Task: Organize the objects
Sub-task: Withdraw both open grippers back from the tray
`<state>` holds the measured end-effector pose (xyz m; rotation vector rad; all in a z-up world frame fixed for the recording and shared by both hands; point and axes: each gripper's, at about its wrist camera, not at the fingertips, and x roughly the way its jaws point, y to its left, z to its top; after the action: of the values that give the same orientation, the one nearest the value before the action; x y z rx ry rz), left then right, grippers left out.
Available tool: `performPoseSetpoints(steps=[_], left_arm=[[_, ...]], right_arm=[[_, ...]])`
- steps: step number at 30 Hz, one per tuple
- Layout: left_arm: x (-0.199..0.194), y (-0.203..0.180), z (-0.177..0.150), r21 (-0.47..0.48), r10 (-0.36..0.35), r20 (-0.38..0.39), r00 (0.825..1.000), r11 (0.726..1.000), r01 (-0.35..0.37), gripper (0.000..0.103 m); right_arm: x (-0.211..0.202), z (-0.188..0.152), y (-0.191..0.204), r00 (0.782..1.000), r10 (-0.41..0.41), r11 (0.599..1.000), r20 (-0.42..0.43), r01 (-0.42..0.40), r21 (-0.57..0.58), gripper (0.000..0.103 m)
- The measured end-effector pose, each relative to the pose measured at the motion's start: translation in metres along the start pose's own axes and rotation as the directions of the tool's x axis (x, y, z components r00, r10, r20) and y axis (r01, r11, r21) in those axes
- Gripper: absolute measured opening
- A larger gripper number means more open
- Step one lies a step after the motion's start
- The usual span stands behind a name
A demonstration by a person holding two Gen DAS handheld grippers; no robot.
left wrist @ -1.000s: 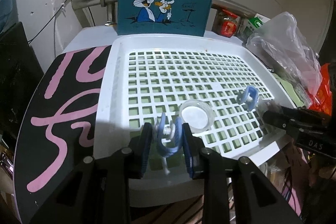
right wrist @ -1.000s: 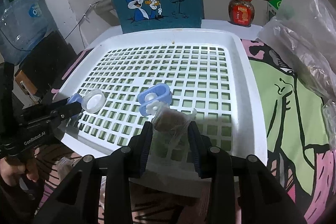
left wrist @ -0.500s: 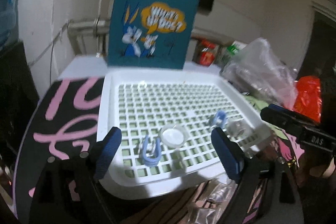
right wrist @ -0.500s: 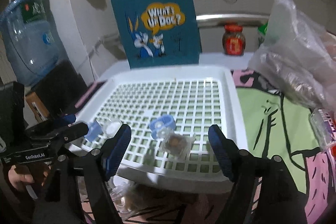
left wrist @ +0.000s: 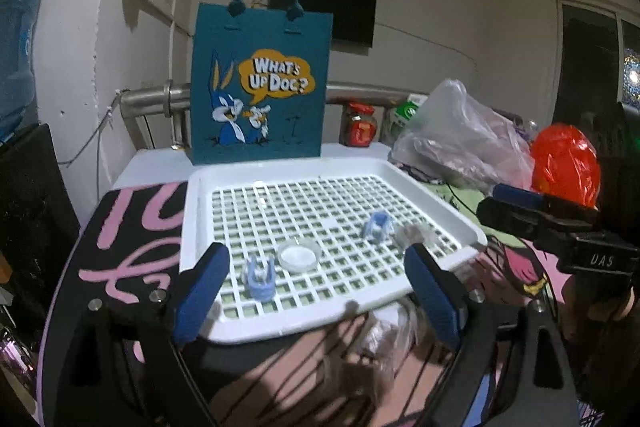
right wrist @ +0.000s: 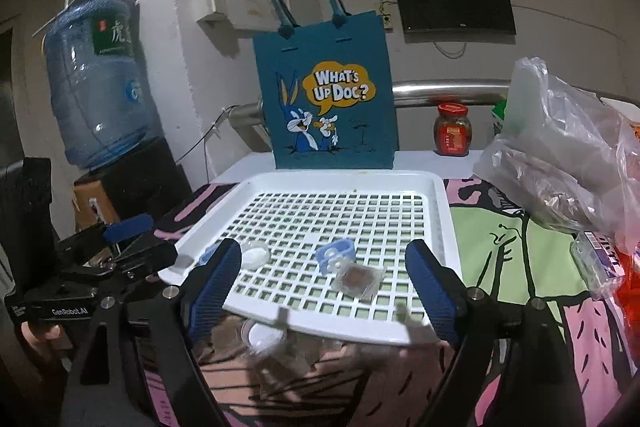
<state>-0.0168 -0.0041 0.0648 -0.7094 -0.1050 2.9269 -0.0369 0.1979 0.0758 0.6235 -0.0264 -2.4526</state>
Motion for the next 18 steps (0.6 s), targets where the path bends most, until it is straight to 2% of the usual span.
performPoseSetpoints(steps=[8, 18], left_arm=[[-0.007, -0.006, -0.012, 0.023, -0.023, -0.033, 0.999, 0.999, 0.024, 0.090], [-0.015, -0.019, -0.022, 0.064, -0.044, -0.062, 0.997, 0.997, 0.048, 0.090]], right_arm=[[-0.005, -0.021, 0.007, 0.999, 0.009, 0.999, -0.045, -0.011, -0.038, 0.084], [-0.014, -0.030, 0.002, 0.998, 0.018, 1.000, -0.059, -0.019, -0.019, 0.085]])
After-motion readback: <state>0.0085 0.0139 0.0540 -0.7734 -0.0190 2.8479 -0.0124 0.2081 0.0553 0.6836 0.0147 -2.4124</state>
